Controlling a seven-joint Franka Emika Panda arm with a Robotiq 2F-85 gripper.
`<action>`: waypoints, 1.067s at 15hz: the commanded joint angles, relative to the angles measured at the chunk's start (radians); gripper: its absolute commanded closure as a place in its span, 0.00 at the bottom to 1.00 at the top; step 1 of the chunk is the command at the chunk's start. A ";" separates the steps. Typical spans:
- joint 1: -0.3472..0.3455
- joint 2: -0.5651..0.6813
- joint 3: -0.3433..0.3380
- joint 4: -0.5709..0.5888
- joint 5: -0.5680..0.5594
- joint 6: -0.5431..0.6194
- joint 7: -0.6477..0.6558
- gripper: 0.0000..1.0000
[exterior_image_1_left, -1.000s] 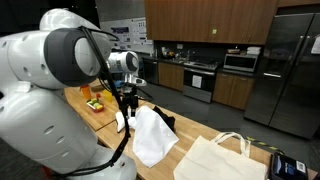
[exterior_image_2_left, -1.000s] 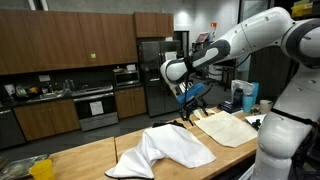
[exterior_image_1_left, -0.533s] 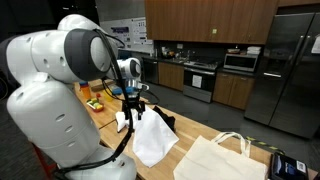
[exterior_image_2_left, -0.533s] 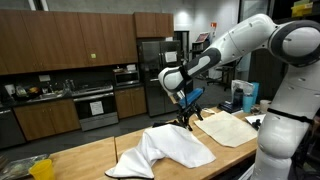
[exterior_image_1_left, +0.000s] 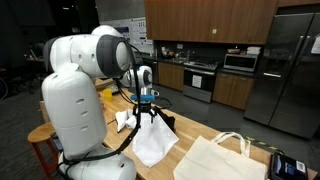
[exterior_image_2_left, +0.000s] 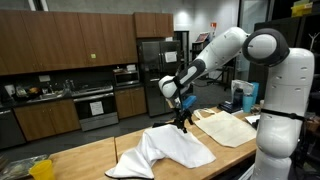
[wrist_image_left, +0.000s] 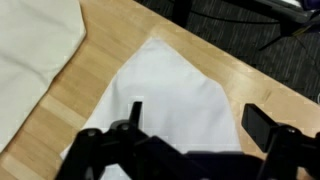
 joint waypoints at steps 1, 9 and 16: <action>-0.003 0.171 -0.002 0.113 0.000 0.071 -0.020 0.00; 0.081 0.418 -0.017 0.314 -0.155 0.100 0.170 0.00; 0.252 0.400 -0.011 0.429 -0.363 0.071 0.477 0.00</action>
